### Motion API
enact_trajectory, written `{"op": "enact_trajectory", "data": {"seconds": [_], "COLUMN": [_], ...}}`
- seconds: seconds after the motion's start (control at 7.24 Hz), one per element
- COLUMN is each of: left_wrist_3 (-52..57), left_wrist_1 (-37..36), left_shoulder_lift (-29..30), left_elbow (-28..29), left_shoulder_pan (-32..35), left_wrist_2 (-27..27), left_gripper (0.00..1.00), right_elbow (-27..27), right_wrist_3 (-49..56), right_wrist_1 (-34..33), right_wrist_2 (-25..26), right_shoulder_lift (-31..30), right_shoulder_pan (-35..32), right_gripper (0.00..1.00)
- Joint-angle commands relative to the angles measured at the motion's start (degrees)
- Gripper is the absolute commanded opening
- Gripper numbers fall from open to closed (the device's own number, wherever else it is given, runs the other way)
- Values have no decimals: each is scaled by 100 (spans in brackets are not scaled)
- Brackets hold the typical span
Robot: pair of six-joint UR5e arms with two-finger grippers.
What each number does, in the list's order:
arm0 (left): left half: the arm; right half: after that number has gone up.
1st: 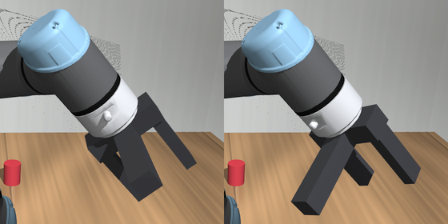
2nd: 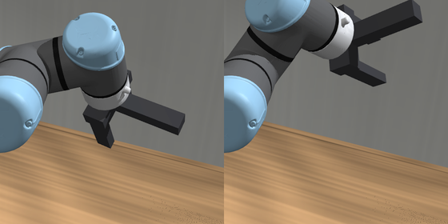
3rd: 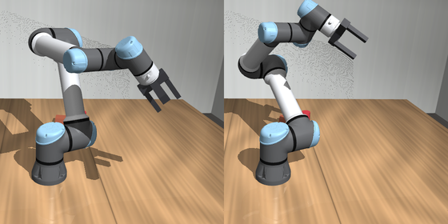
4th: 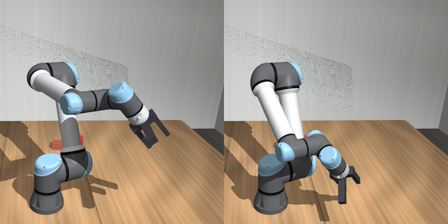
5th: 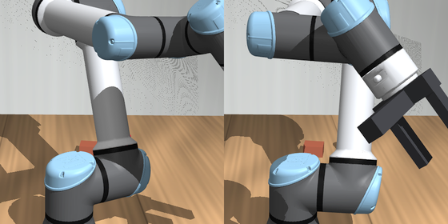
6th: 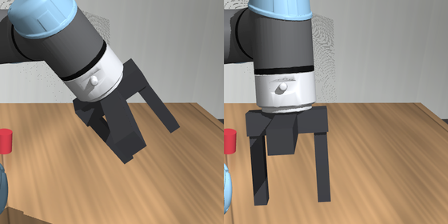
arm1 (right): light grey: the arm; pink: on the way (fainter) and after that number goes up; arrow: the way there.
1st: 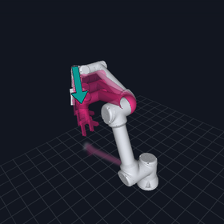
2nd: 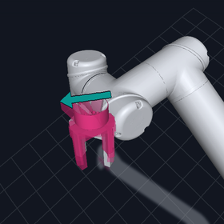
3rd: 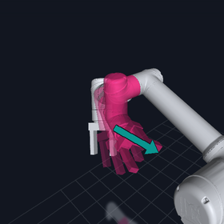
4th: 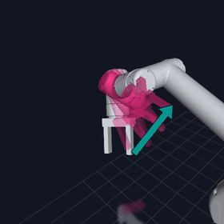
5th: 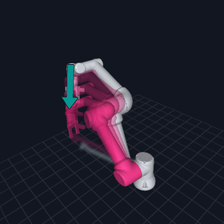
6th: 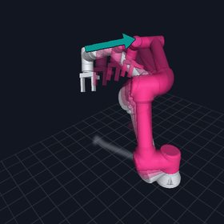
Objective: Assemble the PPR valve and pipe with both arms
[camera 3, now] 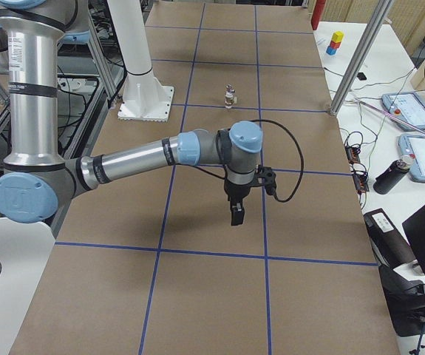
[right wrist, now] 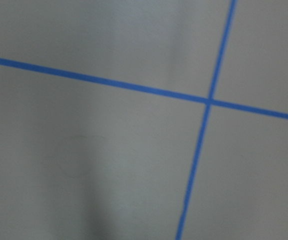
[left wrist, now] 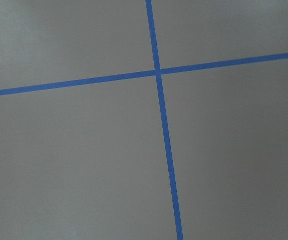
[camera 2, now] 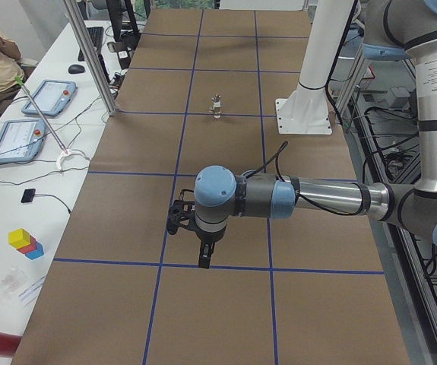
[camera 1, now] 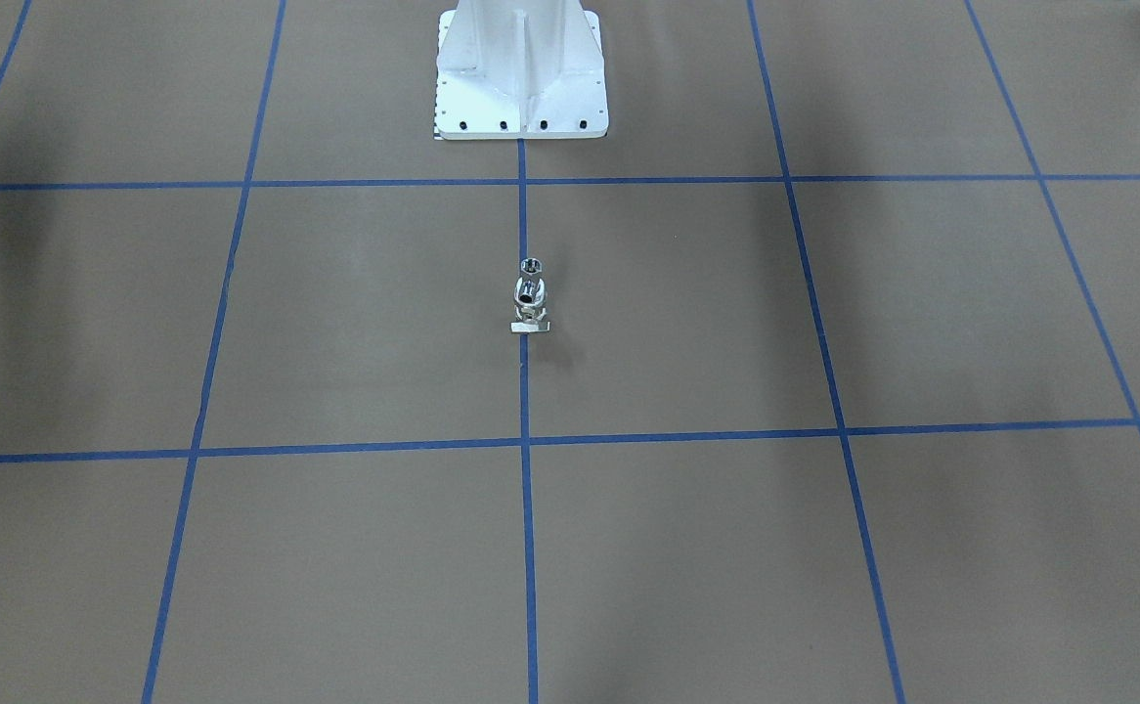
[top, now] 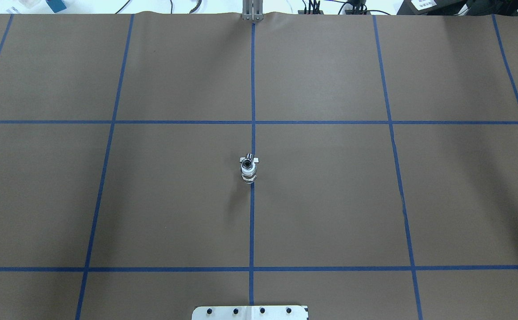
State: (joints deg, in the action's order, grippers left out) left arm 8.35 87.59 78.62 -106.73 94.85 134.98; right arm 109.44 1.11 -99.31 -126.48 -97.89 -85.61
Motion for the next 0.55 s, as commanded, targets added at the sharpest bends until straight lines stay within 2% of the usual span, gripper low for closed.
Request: {"op": "enact_trajectory", "data": {"seconds": [0.0, 0.41], "left_wrist_3": [9, 18], "left_wrist_1": [4, 4], "left_shoulder_lift": [-180, -269], "left_elbow": [-59, -59], "left_shoulder_pan": [7, -1], "left_wrist_2": [-7, -7], "left_gripper": [100, 100], "right_elbow": [-263, -353], "right_wrist_3": [55, 55], "right_wrist_1": [921, 923], "right_wrist_2": [-9, 27], "right_shoulder_lift": [-975, -1021], "right_shoulder_pan": [-351, -404], "right_gripper": [100, 100]}}
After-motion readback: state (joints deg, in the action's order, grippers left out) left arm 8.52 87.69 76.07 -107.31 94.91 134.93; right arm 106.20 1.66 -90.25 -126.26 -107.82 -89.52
